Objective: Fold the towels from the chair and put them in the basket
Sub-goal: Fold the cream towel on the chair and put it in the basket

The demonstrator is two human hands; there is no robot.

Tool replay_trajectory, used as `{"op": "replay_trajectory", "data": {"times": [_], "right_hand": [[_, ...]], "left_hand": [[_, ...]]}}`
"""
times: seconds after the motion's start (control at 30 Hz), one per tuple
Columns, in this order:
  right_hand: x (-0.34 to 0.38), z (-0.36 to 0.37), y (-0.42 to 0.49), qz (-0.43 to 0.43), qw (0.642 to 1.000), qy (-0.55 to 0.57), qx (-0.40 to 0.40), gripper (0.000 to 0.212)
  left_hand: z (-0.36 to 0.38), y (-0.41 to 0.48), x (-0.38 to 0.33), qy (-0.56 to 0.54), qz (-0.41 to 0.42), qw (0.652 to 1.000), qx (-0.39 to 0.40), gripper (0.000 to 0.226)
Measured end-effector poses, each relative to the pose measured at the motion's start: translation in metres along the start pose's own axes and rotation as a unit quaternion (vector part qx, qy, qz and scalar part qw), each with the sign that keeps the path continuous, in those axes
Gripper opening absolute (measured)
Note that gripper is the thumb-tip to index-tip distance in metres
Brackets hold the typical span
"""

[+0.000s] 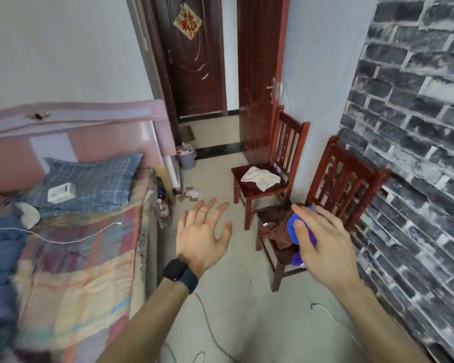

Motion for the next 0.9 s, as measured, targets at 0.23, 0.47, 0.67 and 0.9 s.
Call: {"op": "replay_trajectory", "data": {"times": [0.23, 0.47, 0.67, 0.9], "right_hand": [[-0.046, 0.111, 0.025, -0.013, 0.998, -0.025, 0.052, 0.04], [-0.067, 0.188, 0.121, 0.052, 0.99, -0.018, 0.131, 0.031], [-0.078, 0.249, 0.218, 0.079, 0.979, -0.008, 0.188, 0.033], [-0.094, 0.315, 0.32, 0.096, 0.98, -0.022, 0.171, 0.029]], "left_hand": [[0.098, 0.03, 0.044, 0.002, -0.055, 0.993, 0.106, 0.045], [0.165, 0.136, 0.094, -0.039, -0.095, 0.985, 0.136, 0.044], [0.19, 0.252, 0.139, -0.063, -0.121, 0.98, 0.147, 0.043], [0.23, 0.38, 0.179, -0.055, -0.106, 0.978, 0.172, 0.043]]}}
Point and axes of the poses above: each hand's wrist, its own y-axis towards the middle knuckle, its own z-axis out of the palm, x = y × z, the point moved 6 cm from there along y, towards the middle knuckle, and after that the axes turned 9 degrees about -y, right-handed, at the moved point
